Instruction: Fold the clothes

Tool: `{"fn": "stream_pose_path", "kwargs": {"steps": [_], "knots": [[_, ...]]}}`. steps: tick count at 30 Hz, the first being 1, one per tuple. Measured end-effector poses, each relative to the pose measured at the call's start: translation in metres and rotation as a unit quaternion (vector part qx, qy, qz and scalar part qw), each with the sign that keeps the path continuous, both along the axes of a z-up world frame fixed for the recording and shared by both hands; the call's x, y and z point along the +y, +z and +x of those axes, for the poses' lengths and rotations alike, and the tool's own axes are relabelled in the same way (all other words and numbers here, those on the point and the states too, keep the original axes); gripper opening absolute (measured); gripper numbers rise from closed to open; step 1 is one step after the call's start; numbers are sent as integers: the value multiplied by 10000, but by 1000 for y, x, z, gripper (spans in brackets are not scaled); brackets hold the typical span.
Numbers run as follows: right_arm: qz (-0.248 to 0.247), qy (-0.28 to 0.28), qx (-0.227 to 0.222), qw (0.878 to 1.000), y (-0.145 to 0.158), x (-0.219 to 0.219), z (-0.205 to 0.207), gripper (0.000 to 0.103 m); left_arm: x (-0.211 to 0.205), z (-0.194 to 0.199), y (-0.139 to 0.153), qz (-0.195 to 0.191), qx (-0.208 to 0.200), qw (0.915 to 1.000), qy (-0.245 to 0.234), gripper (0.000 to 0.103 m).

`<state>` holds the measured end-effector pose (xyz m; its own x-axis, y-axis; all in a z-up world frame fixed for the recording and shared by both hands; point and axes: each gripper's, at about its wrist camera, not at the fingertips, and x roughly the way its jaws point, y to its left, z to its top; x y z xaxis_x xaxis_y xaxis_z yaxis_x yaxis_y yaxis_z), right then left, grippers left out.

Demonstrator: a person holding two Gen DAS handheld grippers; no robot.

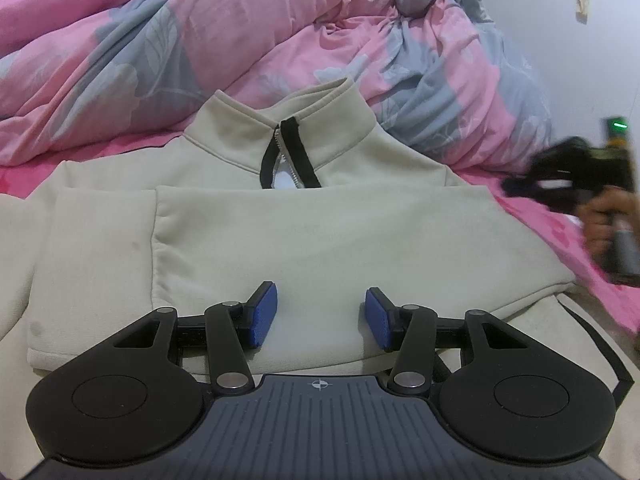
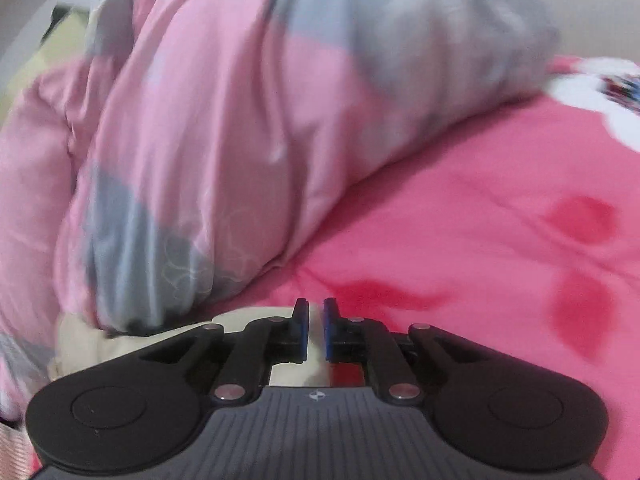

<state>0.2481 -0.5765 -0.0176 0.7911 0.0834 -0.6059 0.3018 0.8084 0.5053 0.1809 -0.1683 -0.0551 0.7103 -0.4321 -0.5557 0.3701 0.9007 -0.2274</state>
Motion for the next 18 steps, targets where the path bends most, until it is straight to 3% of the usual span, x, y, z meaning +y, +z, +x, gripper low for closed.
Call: {"fn": "stream_pose_path", "kwargs": {"steps": [5,9,13,15,18], "knots": [[370,504,-20,9980,24,-18,-76,7,0,-1,0,-12,-12,10000,-28,52],[308,1101,225,9932,30,7,-113,7,1,0,2,-43,11,10000,-56,56],[417,1319,349,9898,43,29,-132,7,8,-9,16,-86,55,9999,-66,57],[655,1399,273,9876,61,35,-153,7,13,-21,28,-78,-5,9999,-108,57],[952,1601,-212,9823,103,44,-197,7,14,-45,48,-104,-228,9988,-418,57]]}}
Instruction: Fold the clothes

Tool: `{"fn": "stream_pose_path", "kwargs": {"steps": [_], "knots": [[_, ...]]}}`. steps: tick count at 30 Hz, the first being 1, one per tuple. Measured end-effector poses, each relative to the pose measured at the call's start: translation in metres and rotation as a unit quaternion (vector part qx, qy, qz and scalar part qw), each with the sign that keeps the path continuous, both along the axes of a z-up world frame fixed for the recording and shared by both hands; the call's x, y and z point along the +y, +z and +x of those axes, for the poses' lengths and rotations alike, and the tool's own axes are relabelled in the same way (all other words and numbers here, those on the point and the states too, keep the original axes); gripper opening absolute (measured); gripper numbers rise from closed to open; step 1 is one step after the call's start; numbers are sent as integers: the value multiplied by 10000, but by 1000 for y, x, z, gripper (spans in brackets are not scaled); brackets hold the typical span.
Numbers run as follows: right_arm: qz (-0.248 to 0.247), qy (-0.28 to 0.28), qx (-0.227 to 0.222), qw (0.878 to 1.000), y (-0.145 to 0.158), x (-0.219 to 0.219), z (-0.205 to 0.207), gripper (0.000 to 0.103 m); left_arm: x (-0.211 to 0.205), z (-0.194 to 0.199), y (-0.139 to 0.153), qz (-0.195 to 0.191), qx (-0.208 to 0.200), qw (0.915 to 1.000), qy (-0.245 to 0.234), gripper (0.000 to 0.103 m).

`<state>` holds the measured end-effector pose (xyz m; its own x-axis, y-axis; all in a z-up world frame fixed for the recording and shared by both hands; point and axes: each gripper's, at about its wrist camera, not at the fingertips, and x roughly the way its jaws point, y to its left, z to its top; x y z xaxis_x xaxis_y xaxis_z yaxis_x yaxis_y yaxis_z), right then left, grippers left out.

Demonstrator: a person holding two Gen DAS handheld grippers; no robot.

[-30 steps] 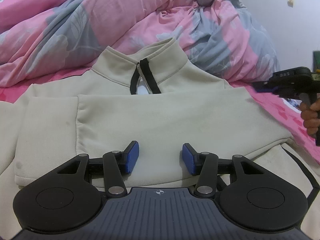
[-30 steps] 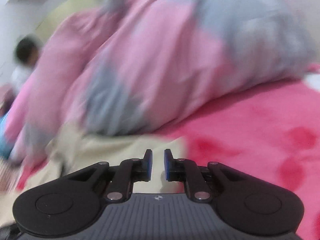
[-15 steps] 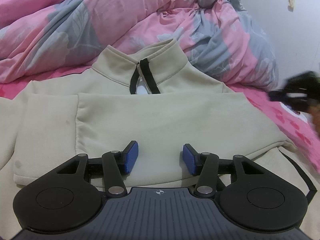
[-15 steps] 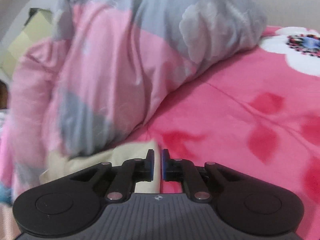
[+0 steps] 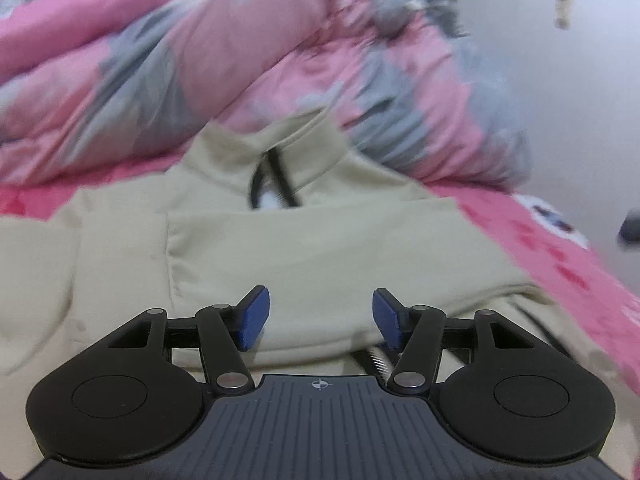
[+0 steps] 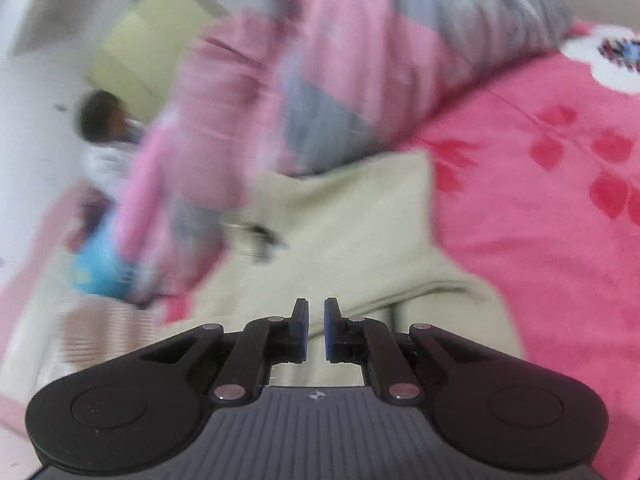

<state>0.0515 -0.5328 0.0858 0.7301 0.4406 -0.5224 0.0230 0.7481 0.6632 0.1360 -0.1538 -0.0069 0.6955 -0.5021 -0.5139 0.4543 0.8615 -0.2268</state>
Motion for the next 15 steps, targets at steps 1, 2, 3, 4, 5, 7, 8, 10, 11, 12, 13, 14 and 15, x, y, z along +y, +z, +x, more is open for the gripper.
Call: {"fn": "stream_pose_path", "kwargs": {"steps": [1,2,3,4,5,7,8,10,11,12,13,14,15], "knots": [[213,32,-201,9996,14,1,-14,7,-3,-6,5,-7,-55,9999,-117,57],[426,63,-402,9983,28,2,-29,8,-8,-11,10,-11,-94,9997,-242,57],[628,82,-590,9962,41,4,-42,8,-16,-13,11,17,-79,9994,-326,58],[756,50,-702,9947,49,6,-50,9,-25,-14,10,56,-44,9992,-394,58],[757,4,-712,9946,52,9,-52,13,-34,-15,9,94,-9,9989,-462,58],[561,-141,-567,9967,50,16,-48,16,-53,-15,3,176,104,9982,-561,58],[408,-191,-388,9982,39,18,-37,16,-63,-14,-6,265,189,9979,-566,57],[-136,-314,-12,9994,5,22,-8,16,-76,-14,-21,506,263,9972,-484,57],[-591,-381,165,9974,-19,27,7,16,-82,-15,-28,634,271,9966,-447,57],[-1059,-425,328,9929,-43,31,20,16,-84,-18,-33,719,199,9963,-419,57],[-1577,-390,440,9857,-66,35,30,16,-86,-21,-37,787,100,9961,-395,58],[-2049,-342,515,9768,-87,38,36,16,-86,-23,-38,822,59,9958,-390,58],[-2373,-249,462,9700,-103,37,34,11,-86,-24,-38,843,39,9957,-392,58]]}}
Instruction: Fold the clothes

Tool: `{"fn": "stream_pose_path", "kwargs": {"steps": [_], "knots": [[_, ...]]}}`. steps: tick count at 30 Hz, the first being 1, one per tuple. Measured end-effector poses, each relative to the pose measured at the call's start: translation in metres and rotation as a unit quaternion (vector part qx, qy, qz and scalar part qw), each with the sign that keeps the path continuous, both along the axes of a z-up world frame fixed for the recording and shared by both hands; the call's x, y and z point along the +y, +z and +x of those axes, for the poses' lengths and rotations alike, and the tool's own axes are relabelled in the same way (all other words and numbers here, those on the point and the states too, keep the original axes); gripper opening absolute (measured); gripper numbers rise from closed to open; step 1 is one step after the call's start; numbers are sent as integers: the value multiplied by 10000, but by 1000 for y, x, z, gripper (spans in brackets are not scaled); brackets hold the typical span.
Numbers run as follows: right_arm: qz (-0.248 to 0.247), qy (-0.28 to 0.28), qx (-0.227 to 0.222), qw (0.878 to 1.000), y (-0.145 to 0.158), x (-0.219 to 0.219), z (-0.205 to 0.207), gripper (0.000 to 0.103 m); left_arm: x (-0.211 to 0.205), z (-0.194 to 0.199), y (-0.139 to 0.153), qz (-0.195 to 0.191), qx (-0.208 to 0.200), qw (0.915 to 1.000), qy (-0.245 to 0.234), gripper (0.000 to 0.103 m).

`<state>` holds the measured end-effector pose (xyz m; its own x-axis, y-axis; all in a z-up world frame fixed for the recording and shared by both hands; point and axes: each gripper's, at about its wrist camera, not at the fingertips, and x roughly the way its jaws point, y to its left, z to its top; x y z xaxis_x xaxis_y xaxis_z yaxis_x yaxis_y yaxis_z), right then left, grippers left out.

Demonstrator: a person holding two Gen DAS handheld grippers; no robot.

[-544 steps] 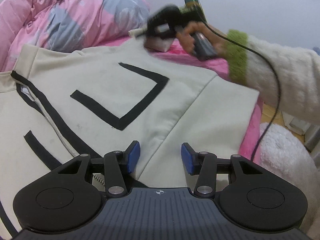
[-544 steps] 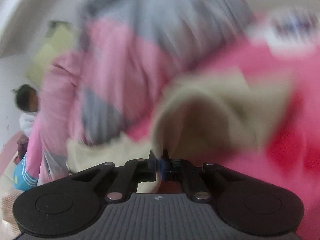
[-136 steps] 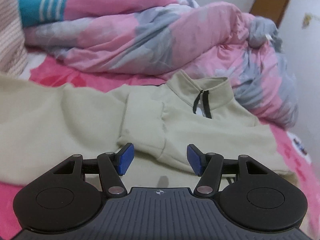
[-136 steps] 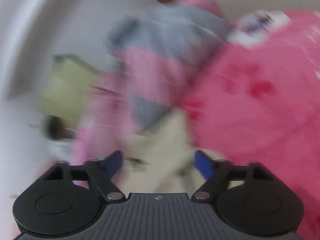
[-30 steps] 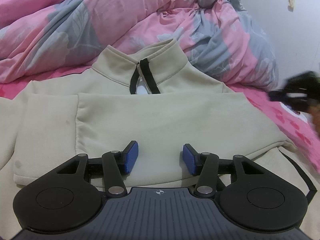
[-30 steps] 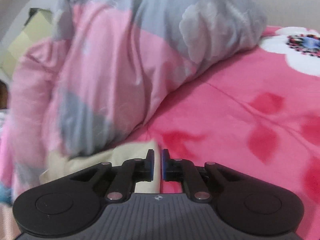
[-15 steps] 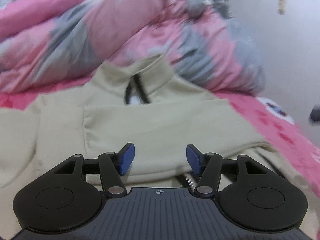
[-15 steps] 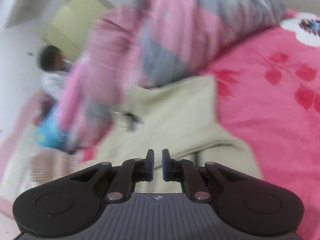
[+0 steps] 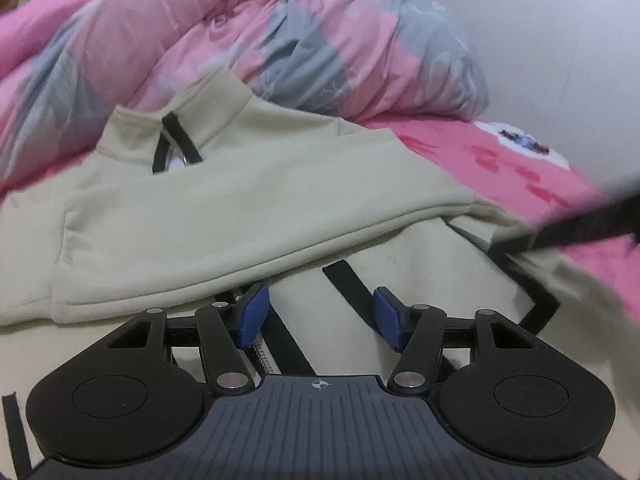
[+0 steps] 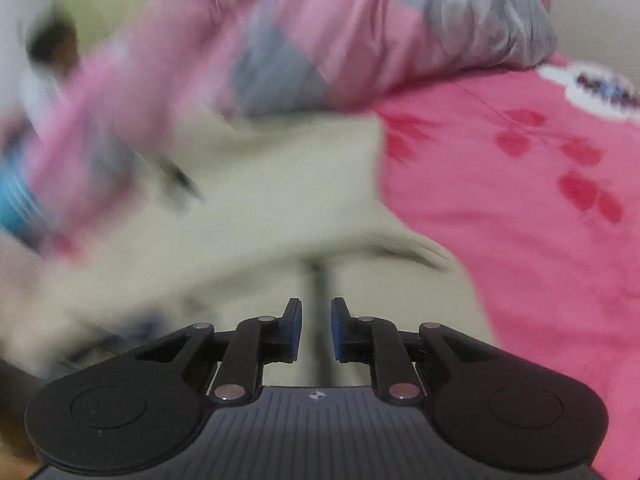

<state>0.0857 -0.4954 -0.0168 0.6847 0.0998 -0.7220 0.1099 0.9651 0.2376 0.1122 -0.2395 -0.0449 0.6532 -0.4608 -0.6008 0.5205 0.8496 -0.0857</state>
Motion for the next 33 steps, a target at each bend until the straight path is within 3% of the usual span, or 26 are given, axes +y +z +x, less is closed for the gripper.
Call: {"fn": "stream_pose_path", "kwargs": {"steps": [2,5,8,12,15,17,21,23,25,27,30,32,33], "knots": [[-347,281,-417,9981,-18,-10,-23,10,1,0,0,41,-9,10000,-45,58],[-467,151,-567,9972,-16,-36,-71,10,6,1,-2,-34,35,10000,-78,58],[-235,-98,-589,9979,-12,-65,-118,10,4,0,-1,8,8,9999,-103,58],[260,-447,-712,9961,5,-74,-148,14,4,-12,12,260,-139,9995,-118,58],[659,-138,-1086,9918,16,-54,-152,14,5,-38,29,188,-383,9981,-435,59],[711,179,-1094,9913,14,-33,-148,14,-1,-63,36,289,-505,9950,-815,61],[186,333,-888,9953,-9,-9,-160,14,-16,-123,19,1131,-700,9779,-1611,64],[60,274,-933,9952,-13,-6,-180,14,-15,-151,9,1577,-1014,9681,-1665,64],[-50,194,-902,9957,-6,-3,-201,15,-4,-168,12,1752,-1186,9646,-1572,65],[-70,82,-922,9957,3,1,-220,22,11,-180,23,1662,-1076,9708,-1358,67],[-43,-52,-1091,9940,13,10,-245,29,40,-199,38,1140,-809,9850,-1015,76],[-25,-13,-1249,9922,17,21,-253,34,57,-210,42,884,-633,9910,-776,86],[-18,28,-1281,9918,18,26,-253,37,65,-215,43,806,-581,9931,-629,86]]}}
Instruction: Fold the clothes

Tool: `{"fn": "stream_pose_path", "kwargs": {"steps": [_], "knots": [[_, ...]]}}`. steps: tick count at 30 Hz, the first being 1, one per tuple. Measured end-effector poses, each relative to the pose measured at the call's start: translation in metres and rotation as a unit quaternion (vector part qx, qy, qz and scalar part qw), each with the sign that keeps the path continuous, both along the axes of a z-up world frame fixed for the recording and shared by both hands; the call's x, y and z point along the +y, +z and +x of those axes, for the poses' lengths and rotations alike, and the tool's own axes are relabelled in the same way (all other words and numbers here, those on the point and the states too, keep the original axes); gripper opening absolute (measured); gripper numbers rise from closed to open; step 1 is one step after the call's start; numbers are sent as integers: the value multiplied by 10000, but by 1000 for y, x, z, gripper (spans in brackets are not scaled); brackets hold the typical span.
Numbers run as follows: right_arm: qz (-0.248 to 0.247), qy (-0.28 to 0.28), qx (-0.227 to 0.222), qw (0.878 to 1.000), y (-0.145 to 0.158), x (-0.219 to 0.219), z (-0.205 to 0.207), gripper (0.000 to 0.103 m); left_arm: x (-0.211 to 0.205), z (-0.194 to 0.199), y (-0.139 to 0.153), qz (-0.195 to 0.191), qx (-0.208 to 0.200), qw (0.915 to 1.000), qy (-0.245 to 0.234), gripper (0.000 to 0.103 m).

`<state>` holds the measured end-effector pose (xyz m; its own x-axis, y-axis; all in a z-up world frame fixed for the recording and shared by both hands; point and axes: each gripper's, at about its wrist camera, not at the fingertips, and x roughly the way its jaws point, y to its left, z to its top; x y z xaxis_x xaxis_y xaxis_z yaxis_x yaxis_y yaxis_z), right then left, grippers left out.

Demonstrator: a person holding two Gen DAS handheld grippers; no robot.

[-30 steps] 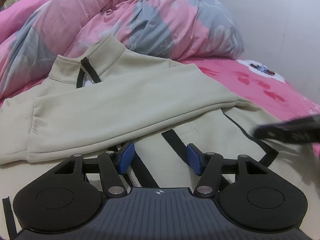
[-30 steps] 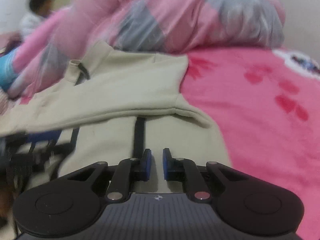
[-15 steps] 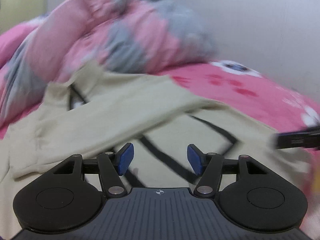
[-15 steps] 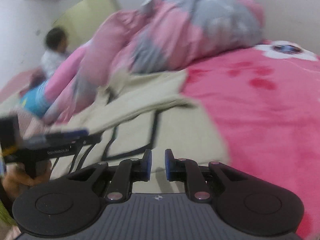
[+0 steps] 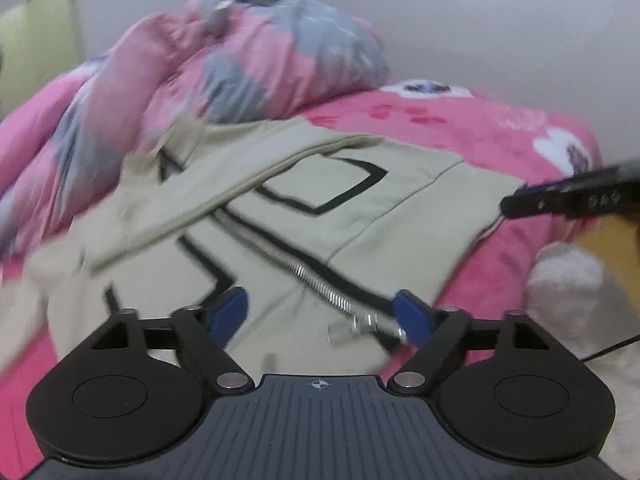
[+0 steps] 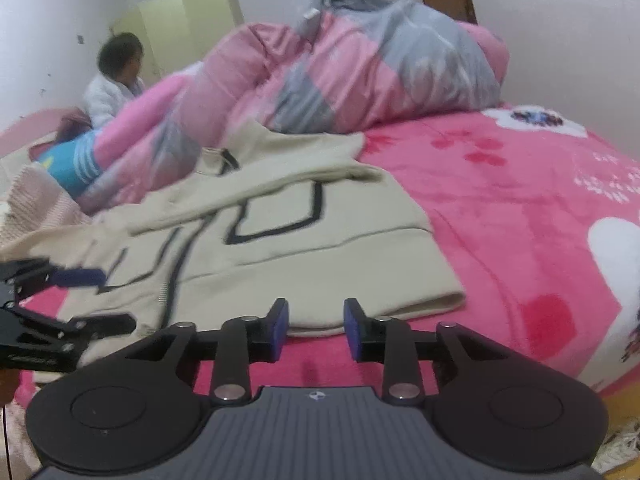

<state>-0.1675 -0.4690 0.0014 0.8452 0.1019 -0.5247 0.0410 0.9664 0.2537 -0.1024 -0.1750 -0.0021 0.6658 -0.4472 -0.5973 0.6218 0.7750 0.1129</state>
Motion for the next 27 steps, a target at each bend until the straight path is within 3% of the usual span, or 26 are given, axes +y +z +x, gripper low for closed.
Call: {"fn": "stream_pose_path", "kwargs": {"steps": [5,8,11,16,22,27], "knots": [[-160,346,-126,9992,8,36,10,44,37,-16,-2,-331,126,9951,922,87],[-84,540,-182,9983,15,53,17,59,61,-19,-3,-647,219,9888,1324,88],[-6,724,-233,9971,21,70,25,67,83,-18,-3,-877,279,9821,1644,94],[213,717,-81,9972,18,88,32,75,105,-13,-5,-1061,406,9724,2037,100],[730,646,205,9950,11,95,38,85,125,-7,-11,-1451,686,9627,2180,103],[766,637,197,9948,13,106,44,96,144,2,-14,-1763,798,9498,2457,103]]}}
